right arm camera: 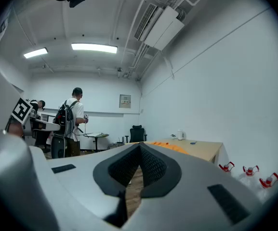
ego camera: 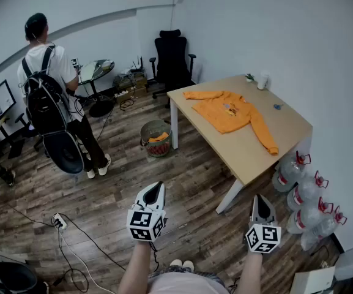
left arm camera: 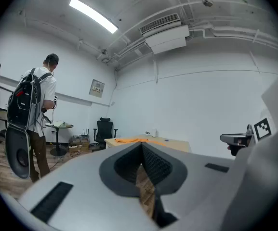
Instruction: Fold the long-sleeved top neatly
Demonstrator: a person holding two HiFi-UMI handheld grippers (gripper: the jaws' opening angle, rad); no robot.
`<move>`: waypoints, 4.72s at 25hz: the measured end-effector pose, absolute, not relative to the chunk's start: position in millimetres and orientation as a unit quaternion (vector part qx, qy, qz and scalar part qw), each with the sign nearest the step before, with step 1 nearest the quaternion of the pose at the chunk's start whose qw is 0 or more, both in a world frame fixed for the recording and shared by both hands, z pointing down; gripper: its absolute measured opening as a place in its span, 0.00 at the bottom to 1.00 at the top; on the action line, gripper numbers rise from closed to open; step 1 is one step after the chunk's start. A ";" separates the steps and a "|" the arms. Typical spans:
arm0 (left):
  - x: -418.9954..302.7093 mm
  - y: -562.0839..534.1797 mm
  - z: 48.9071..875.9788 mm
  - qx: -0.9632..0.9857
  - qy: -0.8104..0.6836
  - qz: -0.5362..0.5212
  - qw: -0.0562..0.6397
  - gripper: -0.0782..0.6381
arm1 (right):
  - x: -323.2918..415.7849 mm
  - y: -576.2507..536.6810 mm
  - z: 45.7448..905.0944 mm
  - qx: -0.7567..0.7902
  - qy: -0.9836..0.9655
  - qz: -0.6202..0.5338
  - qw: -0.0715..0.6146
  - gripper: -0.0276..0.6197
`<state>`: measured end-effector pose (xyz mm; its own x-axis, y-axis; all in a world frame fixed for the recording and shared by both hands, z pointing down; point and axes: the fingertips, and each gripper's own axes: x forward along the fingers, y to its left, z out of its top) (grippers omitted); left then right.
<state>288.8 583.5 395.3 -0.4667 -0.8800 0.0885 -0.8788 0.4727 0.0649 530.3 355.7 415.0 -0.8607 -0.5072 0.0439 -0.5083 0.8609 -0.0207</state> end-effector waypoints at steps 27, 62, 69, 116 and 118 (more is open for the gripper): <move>277.0 579.0 415.7 0.519 -0.851 -0.010 0.081 0.11 | 507.2 358.8 421.4 0.252 -0.967 0.027 0.021 0.06; 218.1 546.0 429.4 0.553 -0.830 -0.034 0.067 0.72 | 450.3 345.2 428.7 0.230 -0.969 0.082 -0.026 0.80; 203.0 526.5 435.5 0.559 -0.825 -0.036 0.072 0.72 | 431.5 326.5 436.8 0.232 -0.969 0.088 -0.017 0.79; -118.6 59.3 459.4 0.688 -0.718 0.036 0.093 0.72 | 157.5 -52.9 472.8 0.407 -0.903 0.139 -0.006 0.78; -126.3 39.6 459.2 0.700 -0.707 0.038 0.093 0.72 | 153.1 -62.8 474.3 0.423 -0.895 0.142 -0.009 0.78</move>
